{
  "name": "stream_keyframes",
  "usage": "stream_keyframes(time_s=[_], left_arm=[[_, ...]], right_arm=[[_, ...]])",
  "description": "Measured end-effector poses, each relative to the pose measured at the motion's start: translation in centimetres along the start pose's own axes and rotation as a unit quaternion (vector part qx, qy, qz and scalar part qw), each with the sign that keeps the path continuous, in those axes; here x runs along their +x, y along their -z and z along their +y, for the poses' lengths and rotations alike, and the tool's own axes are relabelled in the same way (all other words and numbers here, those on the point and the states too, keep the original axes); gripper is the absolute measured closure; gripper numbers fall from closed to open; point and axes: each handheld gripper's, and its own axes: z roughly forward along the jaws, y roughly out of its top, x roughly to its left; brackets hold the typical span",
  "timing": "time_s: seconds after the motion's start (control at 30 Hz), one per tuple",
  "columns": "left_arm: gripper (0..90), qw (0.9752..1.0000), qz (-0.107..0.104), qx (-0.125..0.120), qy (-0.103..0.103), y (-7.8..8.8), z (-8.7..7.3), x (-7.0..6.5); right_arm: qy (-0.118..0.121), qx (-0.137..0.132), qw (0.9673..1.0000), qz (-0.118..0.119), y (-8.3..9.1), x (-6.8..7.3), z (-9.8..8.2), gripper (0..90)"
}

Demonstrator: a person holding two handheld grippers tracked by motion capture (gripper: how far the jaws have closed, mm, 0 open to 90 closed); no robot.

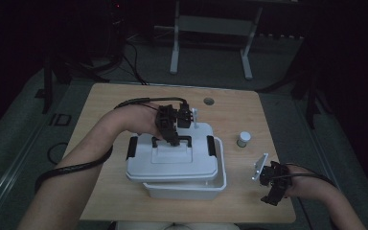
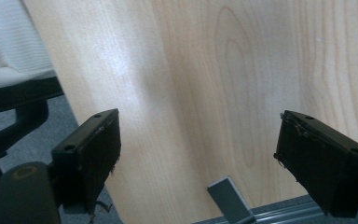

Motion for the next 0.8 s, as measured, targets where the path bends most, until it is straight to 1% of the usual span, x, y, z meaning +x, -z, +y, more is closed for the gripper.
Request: stream_keyframes(time_s=[0.07,0.1,0.17,0.2,0.3,0.33,0.4,0.43,0.5,0.53,0.57,0.63,0.67,0.7,0.77,0.8], left_arm=[[83.3,1.0000,0.004,-0.001,0.007,0.3,-0.8,0.1],[83.3,1.0000,0.003,0.003,0.008,0.5,-1.1,0.2],[83.3,0.9998,0.009,0.001,0.017,0.8,-2.0,0.2],[83.3,0.9997,0.009,0.004,0.022,0.9,-2.5,0.3],[83.3,0.9994,0.014,0.002,0.030,1.4,-3.9,0.3],[83.3,0.9992,0.018,-0.004,0.036,1.6,-4.3,0.3],[83.3,0.9989,0.020,-0.006,0.043,2.0,-5.3,0.4],[83.3,0.9985,0.023,-0.009,0.048,2.1,-5.6,0.4],[83.3,0.9981,0.026,-0.008,0.055,2.5,-6.6,0.4],[83.3,0.9977,0.029,-0.011,0.060,2.7,-7.1,0.5],[83.3,0.9974,0.027,-0.011,0.066,2.8,-7.6,0.5],[83.3,0.9962,0.033,-0.011,0.079,3.1,-8.9,0.5],[83.3,0.9959,0.032,-0.010,0.084,3.2,-9.5,0.4],[83.3,0.9954,0.035,-0.011,0.088,3.4,-10.1,0.4],[83.3,0.9946,0.034,-0.014,0.097,3.8,-11.3,0.4],[83.3,0.9934,0.037,-0.020,0.107,4.0,-11.9,0.3]], right_arm=[[0.003,0.004,1.0000,-0.002,0.0,0.1,0.0,13.4],[0.002,0.005,1.0000,0.000,0.0,0.1,0.0,13.4],[0.003,0.007,1.0000,0.000,0.0,0.1,0.1,13.4],[0.003,0.007,1.0000,0.001,0.0,0.1,0.1,13.4],[0.004,0.010,0.9999,0.001,0.0,0.1,0.2,13.4],[0.003,0.010,0.9999,0.001,0.1,0.1,0.2,13.4],[0.000,0.010,0.9999,0.004,0.2,0.1,0.3,13.4],[0.002,0.012,0.9999,0.002,0.2,0.1,0.4,13.4],[0.002,0.012,0.9999,0.004,0.3,0.1,0.4,13.2],[0.003,0.012,0.9999,0.001,0.3,0.1,0.5,13.0],[0.003,0.012,0.9999,0.000,0.3,0.1,0.5,13.0],[0.003,0.012,0.9999,-0.002,0.3,0.2,0.6,13.0],[0.002,0.012,0.9999,-0.002,0.3,0.2,0.6,13.0],[0.001,0.012,0.9999,-0.001,0.4,0.2,0.6,13.0],[0.001,0.011,0.9999,-0.002,0.4,0.2,0.6,12.9],[0.002,0.011,0.9999,-0.001,0.5,0.2,0.6,12.9]])
